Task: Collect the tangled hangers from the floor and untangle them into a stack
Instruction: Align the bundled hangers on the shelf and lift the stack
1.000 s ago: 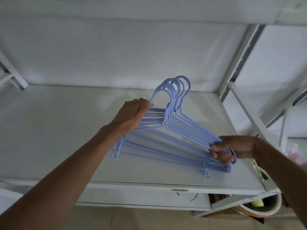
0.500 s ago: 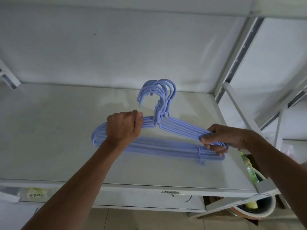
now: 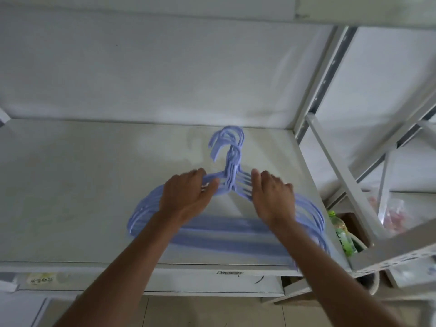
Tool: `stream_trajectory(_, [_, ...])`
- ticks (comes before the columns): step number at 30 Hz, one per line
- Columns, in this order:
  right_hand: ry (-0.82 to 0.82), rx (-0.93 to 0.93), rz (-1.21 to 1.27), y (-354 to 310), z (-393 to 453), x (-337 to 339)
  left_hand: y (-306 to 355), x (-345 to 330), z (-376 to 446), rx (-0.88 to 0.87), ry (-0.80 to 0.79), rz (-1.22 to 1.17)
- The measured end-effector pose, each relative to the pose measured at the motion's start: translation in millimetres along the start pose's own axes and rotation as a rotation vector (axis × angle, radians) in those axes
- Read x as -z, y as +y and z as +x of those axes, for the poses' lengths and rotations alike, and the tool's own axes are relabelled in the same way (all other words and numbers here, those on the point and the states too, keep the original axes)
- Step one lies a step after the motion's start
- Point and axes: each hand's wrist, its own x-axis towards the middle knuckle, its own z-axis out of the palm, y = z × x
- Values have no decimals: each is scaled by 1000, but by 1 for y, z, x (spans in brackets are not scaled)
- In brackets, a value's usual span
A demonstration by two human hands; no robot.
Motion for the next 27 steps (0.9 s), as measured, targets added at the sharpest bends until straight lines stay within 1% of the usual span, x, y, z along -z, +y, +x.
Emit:
stream_trajectory(1, [43, -42, 25, -5, -9, -2, 6, -1, -8, 46, -28, 32])
stream_trajectory(2, [134, -59, 53, -8, -14, -2, 9, 1, -11, 81, -33, 55])
stream_trajectory(5, [398, -20, 27, -11, 5, 17, 9, 15, 9, 111, 131, 96])
stream_trajectory(6, [429, 3, 37, -12, 15, 26, 7, 22, 17, 84, 189, 98])
stream_trajectory(9, [515, 121, 49, -17, 33, 42, 2, 30, 26, 28, 263, 68])
stream_trajectory(11, [467, 179, 88, -14, 28, 34, 2, 29, 21, -6, 222, 29])
stream_trajectory(13, [358, 186, 134, -10, 27, 27, 4, 29, 17, -37, 120, 44])
stream_trajectory(15, [207, 247, 9, -2, 37, 27, 4, 34, 22, -112, -28, 116])
stream_trajectory(16, [156, 295, -54, -2, 41, 28, 2, 34, 26, -176, -60, 150])
stream_trajectory(17, [103, 320, -86, -3, 43, 30, 2, 35, 29, -197, -84, 143])
stream_trajectory(18, [71, 332, -94, -8, 41, 31, 6, 38, 31, -164, -108, 72])
stream_trajectory(19, [64, 345, -83, -11, 37, 31, 11, 42, 28, -126, -96, -7])
stream_trajectory(20, [64, 365, -91, -13, 32, 29, 16, 42, 21, -125, -41, -69])
stream_trajectory(21, [64, 349, -63, -12, 28, 27, 21, 42, 15, -152, 4, -66])
stream_trajectory(22, [57, 291, -23, -10, 26, 25, 23, 42, 12, -174, 5, -32])
stream_trajectory(23, [46, 214, -1, -9, 28, 25, 23, 41, 12, -184, -33, 48])
stream_trajectory(24, [31, 150, -18, -10, 31, 26, 20, 42, 16, -143, -113, 125])
stream_trajectory(25, [23, 115, -47, -13, 34, 27, 20, 45, 21, -67, -127, 148])
stream_trajectory(27, [4, 131, -76, -22, 38, 29, 27, 47, 29, 80, -109, 149])
